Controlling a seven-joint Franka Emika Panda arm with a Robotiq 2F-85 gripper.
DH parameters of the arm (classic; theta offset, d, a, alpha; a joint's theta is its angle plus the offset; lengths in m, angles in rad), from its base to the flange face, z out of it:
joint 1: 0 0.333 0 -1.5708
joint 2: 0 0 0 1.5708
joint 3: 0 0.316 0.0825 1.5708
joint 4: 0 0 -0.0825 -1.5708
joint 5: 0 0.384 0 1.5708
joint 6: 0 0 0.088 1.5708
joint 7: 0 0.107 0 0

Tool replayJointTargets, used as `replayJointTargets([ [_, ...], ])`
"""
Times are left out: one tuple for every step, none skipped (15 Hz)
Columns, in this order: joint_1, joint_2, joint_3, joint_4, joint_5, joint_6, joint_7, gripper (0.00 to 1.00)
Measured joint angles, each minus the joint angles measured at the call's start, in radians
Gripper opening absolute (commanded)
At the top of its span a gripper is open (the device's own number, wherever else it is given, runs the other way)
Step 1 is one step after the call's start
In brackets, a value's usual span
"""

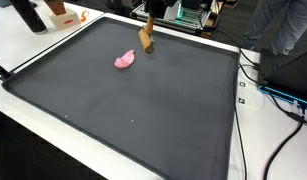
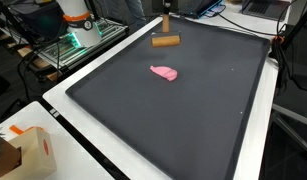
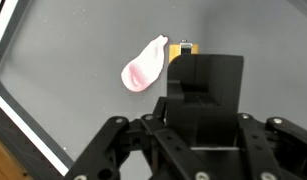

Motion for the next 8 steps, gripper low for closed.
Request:
replayJointTargets([
  [0.003, 0.001, 0.006, -0.003, -0.015, 0.000, 0.038, 0.24],
  [0.006, 0.001, 0.011, -0.006, -0.029, 0.000, 0.071, 0.24],
  [0.008, 0.002, 0.016, -0.010, -0.040, 0.000, 0.101, 0.24],
  [0.010, 0.003, 0.021, -0.013, -0.048, -0.001, 0.124, 0.24],
  [0.012, 0.004, 0.025, -0.016, -0.051, -0.004, 0.140, 0.24],
  [0.014, 0.007, 0.028, -0.018, -0.055, -0.005, 0.156, 0.24],
  [0.016, 0.012, 0.031, -0.018, -0.057, -0.006, 0.170, 0.24],
  [0.016, 0.016, 0.033, -0.018, -0.057, -0.007, 0.180, 0.24],
])
